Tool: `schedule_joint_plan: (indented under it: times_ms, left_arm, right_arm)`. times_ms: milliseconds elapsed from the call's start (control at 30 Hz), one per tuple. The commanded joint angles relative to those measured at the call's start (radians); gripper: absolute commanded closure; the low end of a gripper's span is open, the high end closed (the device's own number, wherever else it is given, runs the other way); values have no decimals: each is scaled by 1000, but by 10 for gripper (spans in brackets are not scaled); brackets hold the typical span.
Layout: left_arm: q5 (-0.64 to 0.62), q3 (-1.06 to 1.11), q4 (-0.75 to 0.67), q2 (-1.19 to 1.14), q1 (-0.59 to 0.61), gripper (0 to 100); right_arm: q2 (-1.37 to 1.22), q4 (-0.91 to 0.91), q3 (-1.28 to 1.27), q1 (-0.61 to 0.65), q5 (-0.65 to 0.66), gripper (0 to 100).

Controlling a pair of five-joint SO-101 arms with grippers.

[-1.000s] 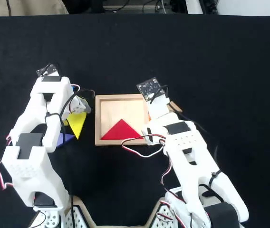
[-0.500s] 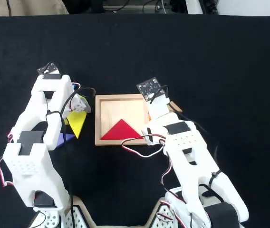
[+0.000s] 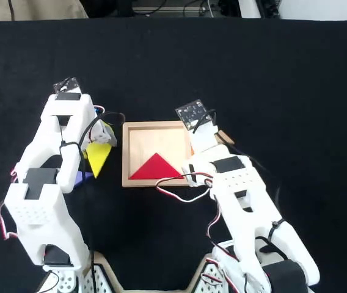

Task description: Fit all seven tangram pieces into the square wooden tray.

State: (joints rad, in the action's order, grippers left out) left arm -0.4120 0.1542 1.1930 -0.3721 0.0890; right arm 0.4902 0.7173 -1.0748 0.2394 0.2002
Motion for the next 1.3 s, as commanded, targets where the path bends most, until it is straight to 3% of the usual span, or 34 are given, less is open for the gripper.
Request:
schedule_joint_plan:
  times_ms: [0, 267, 500, 633, 800, 1267]
  left_arm:
    - [64, -36, 26, 158, -15, 784]
    - [221, 77, 32, 453, -41, 784]
    - [232, 208, 23, 628, -237, 780]
    - [218, 236, -34, 611, -340, 783]
    - [64, 265, -149, 517, -341, 780]
    - [66, 206, -190, 423, -298, 779]
  right_arm:
    - [18, -15, 5, 12, 5, 987]
    - [21, -15, 8, -12, 5, 987]
    - [15, -23, 87, -287, -8, 987]
    - [15, -94, 64, -347, -55, 987]
    - [15, -101, 61, -350, -55, 987]
    - [15, -106, 61, -342, -54, 987]
